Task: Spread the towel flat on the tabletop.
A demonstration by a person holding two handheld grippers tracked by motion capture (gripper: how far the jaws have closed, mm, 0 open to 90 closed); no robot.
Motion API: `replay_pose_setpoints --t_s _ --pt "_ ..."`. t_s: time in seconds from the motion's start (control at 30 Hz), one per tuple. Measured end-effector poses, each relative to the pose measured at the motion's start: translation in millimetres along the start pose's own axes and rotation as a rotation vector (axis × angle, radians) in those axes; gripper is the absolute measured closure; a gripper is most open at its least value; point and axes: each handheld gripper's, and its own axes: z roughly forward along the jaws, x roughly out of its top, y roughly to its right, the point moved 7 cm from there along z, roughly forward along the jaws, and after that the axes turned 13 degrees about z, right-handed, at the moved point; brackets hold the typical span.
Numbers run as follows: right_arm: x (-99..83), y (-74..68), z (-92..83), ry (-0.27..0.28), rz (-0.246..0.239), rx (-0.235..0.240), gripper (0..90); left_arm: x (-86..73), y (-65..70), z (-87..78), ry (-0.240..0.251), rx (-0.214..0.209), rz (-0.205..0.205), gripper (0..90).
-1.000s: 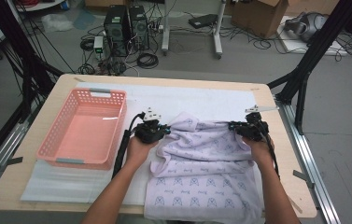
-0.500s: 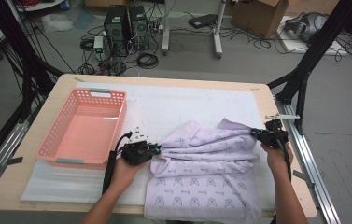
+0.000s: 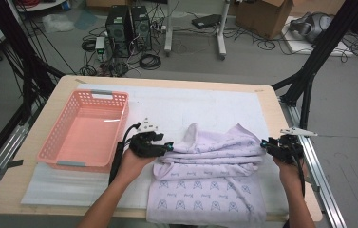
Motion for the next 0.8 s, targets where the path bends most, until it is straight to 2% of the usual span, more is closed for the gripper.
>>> replay_pose_setpoints --t_s 0.1,0.2,0.3,0.33,0.43,0.53,0.6,0.63,0.7,0.8 --pt "-0.6 -2.8 -3.3 0.02 -0.001 0.023 64.1 13.7 -7.1 15.7 0.0 0.007 0.009 47.4" --pt "-5.1 -6.7 -2.1 0.021 -0.006 0.041 64.3 19.0 -10.9 34.0 -0.009 -0.004 0.0 50.0" --pt "-10.0 -9.6 0.3 0.018 -0.016 0.053 64.3 16.8 -11.2 52.5 -0.054 -0.004 0.002 54.0" --pt "-11.6 -11.0 0.8 0.019 -0.019 0.059 64.3 15.0 -10.4 58.2 -0.073 -0.001 0.015 56.2" --pt "-15.4 -15.4 2.2 0.021 -0.028 0.079 64.1 8.9 -6.6 74.8 -0.12 -0.008 0.021 57.3" --pt "-15.7 -18.5 1.6 0.019 -0.033 0.097 64.0 5.9 0.5 86.7 -0.154 -0.022 0.031 54.2" --pt "-15.4 -19.8 0.9 0.023 -0.035 0.109 64.8 5.0 7.6 93.2 -0.17 -0.03 0.047 51.5" --pt "-15.7 -20.8 0.9 0.02 -0.033 0.116 65.8 4.4 11.5 95.8 -0.178 -0.03 0.068 50.8" --pt "-17.0 -21.9 1.5 0.011 -0.036 0.123 66.5 4.6 16.5 98.4 -0.185 -0.003 0.141 52.4" --pt "-18.2 -22.9 2.5 0.006 -0.034 0.127 67.4 5.1 18.8 97.8 -0.177 -0.027 0.128 66.2"
